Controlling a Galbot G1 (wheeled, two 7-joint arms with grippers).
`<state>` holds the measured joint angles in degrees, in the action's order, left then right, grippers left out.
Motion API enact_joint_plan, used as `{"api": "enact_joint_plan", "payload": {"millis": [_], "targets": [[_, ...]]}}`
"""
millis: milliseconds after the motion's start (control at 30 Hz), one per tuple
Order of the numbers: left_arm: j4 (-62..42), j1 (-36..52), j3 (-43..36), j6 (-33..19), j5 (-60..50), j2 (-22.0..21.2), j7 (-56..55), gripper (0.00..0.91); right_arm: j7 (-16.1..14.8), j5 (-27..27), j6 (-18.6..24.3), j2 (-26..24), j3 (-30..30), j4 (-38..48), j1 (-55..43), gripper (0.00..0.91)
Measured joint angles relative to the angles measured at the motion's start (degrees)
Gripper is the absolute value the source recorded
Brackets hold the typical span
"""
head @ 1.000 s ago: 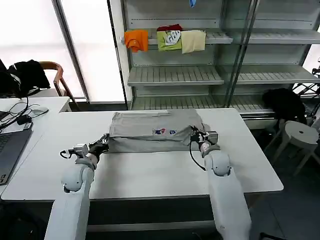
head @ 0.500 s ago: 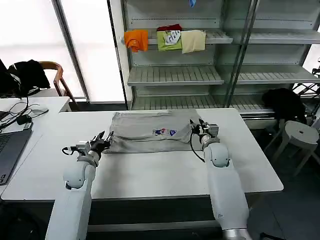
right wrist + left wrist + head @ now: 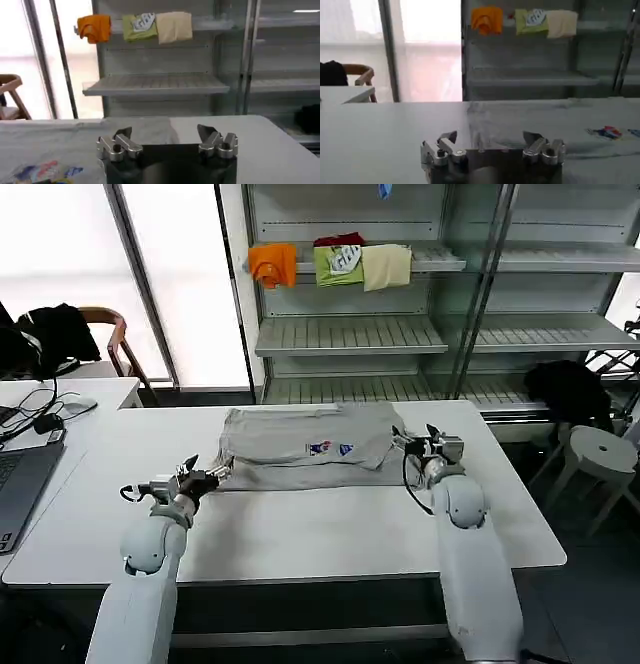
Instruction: Fold and organize the clothes.
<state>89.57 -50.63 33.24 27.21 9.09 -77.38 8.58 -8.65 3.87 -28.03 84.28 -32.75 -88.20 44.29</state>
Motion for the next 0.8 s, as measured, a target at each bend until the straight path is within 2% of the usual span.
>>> {"api": "enact_joint_plan", "payload": {"millis": [200,267,333,367,400,467,500,533,567,600,633,700,800], "targets": [[0.23,-1.34,-0.03,0.36,-1.57,-0.04,0.39,0.907,-0.67,0.29,-0.51,-1.20,-0.98,-2.84,4.67,0.907],[0.28,-1.79,-0.10,0.32,-1.94,0.01,0.70,0.907,-0.97,0.22,-0.63,-1.25,-0.98,-3.35,5.88,0.856],[0.30,-2.17,-0.22,0.21,-2.14,0.08,1.04,0.907,-1.21,0.10,-0.68,-1.27,-0.96,-3.77,6.78,0.766],[0.30,-2.28,-0.23,0.18,-2.22,0.07,1.18,0.907,-1.33,-0.01,-0.67,-1.24,-0.93,-3.89,7.09,0.655],[0.29,-2.32,-0.24,0.18,-2.31,0.05,1.22,0.907,-1.45,-0.12,-0.66,-1.20,-0.87,-4.00,7.37,0.363],[0.18,-2.34,-0.28,0.18,-2.51,-0.03,1.27,0.907,-1.70,-0.47,-0.56,-1.04,-0.69,-4.03,7.74,0.171],[0.12,-2.35,-0.30,0.19,-2.60,-0.06,1.29,0.907,-1.80,-0.66,-0.54,-0.94,-0.54,-4.03,7.87,0.040],[0.03,-2.35,-0.30,0.20,-2.66,-0.08,1.30,0.877,-1.95,-0.84,-0.54,-0.83,-0.40,-4.03,7.97,0.000],[-0.06,-2.35,-0.30,0.24,-2.73,-0.08,1.30,0.595,-2.08,-1.01,-0.50,-0.76,-0.29,-4.05,8.11,0.000],[-0.14,-2.36,-0.30,0.26,-2.78,-0.08,1.32,0.252,-2.10,-1.20,-0.48,-0.74,-0.21,-4.15,8.25,0.000],[-0.19,-2.41,-0.29,0.33,-2.79,-0.09,1.41,0.071,-2.12,-1.32,-0.48,-0.71,-0.12,-4.30,8.39,0.000],[-0.32,-2.53,-0.28,0.40,-2.83,-0.05,1.69,0.010,-2.26,-1.45,-0.47,-0.72,0.10,-4.58,8.66,0.000],[-0.48,-2.63,-0.26,0.55,-2.87,-0.07,2.09,0.010,-2.42,-1.75,-0.48,-0.86,0.37,-4.91,9.03,0.000]]}}
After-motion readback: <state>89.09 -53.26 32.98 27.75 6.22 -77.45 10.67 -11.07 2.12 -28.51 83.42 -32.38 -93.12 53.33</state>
